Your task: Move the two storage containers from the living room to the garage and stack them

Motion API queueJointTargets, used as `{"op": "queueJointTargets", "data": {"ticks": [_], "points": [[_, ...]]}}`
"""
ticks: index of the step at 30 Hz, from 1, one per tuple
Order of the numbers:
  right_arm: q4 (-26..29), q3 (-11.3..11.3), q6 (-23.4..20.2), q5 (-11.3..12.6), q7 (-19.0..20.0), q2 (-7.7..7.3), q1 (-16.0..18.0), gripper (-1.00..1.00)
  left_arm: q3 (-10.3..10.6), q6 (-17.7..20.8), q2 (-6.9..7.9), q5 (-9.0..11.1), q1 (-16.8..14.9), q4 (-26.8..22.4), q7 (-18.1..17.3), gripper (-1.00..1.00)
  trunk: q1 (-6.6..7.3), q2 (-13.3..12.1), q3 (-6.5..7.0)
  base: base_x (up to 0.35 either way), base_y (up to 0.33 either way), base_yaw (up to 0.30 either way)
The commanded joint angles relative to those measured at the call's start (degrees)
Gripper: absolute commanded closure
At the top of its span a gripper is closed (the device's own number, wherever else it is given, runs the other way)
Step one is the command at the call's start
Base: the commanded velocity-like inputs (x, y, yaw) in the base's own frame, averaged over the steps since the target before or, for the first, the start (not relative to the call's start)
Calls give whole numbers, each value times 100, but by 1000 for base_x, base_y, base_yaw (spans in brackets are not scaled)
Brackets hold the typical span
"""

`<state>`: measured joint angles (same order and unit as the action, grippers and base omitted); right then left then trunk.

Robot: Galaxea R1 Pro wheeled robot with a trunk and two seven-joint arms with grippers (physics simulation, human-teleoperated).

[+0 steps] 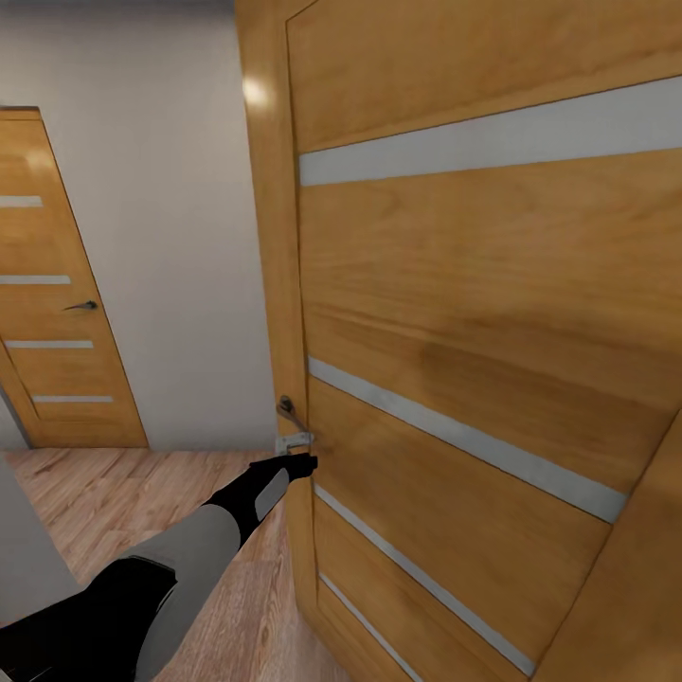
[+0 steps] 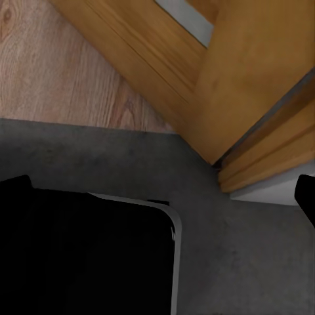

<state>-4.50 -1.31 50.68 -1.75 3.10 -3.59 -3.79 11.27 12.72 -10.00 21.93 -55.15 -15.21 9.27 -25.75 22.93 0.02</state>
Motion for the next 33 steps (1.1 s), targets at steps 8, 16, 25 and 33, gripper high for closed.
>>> {"op": "queueJointTargets", "data": {"ticks": [8,16,25,33], "points": [[-7,-9,21,-1,15,-2,1,-100,43,45,0,32,4,47,33,-100,-3,-1,-2,0,0,0],[-7,-9,21,-5,15,-2,1,-100,42,46,0,24,4,49,33,-100,-3,-1,1,0,0,-58],[-7,-9,21,-8,17,-2,1,-100,48,46,0,38,4,51,20,-100,-3,-1,20,0,0,-247],[-7,-9,21,-6,15,-2,1,-100,58,46,0,32,4,52,-11,-100,-3,-1,38,0,0,-234]]}}
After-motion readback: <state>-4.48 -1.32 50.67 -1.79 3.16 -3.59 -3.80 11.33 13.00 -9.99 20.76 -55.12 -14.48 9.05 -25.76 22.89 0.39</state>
